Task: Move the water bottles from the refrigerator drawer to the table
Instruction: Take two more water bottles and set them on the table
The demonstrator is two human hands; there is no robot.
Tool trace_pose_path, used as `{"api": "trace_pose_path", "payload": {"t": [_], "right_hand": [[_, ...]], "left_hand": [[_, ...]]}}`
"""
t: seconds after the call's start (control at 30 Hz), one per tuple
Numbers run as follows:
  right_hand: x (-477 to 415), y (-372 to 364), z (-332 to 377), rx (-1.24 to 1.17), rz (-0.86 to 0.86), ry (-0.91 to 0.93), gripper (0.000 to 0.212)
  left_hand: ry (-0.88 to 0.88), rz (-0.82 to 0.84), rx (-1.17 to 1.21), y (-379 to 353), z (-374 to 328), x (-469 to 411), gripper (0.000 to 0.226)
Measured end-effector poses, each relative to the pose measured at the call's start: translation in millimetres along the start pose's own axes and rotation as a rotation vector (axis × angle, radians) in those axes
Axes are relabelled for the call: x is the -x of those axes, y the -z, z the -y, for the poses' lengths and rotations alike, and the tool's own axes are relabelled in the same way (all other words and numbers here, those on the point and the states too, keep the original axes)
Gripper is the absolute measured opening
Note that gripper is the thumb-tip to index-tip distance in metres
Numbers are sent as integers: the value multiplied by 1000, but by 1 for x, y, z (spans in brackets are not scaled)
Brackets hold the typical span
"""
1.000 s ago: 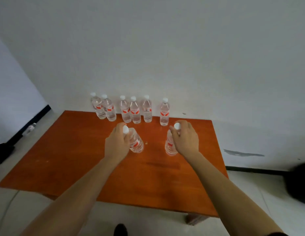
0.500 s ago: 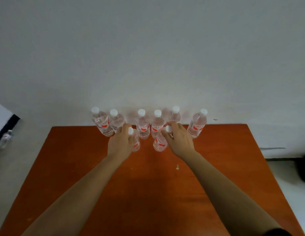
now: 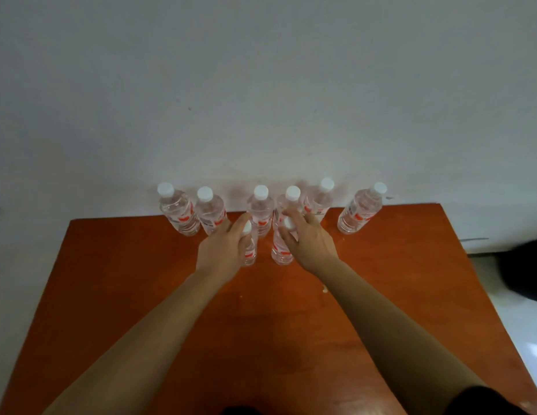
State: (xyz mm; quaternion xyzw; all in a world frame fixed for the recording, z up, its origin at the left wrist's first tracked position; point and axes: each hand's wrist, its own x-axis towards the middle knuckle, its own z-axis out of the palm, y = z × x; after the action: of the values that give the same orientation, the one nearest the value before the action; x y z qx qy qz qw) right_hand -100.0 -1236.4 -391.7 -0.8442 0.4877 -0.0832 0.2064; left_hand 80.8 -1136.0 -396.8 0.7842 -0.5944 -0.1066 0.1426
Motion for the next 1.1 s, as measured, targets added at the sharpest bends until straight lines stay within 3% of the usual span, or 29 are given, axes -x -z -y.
{"api": "trace_pose_path", "payload": {"t": [0.27,0.5,0.77,1.1], "right_hand": [[23,22,0,-7,-2,-6,61],[100,95,-42,84,-347,-49,60],[322,181,-182,311,-756,-364,68],[724,225,-318,347,-1021,-954,83]], "left_hand": [[33,-25,-14,20,-13,19,63],[-128,-273,-63,51,-94,25,59],[-567,-381,88,29,-338,92,64],[-1103,-213,157,-66,-645,341,71]]}}
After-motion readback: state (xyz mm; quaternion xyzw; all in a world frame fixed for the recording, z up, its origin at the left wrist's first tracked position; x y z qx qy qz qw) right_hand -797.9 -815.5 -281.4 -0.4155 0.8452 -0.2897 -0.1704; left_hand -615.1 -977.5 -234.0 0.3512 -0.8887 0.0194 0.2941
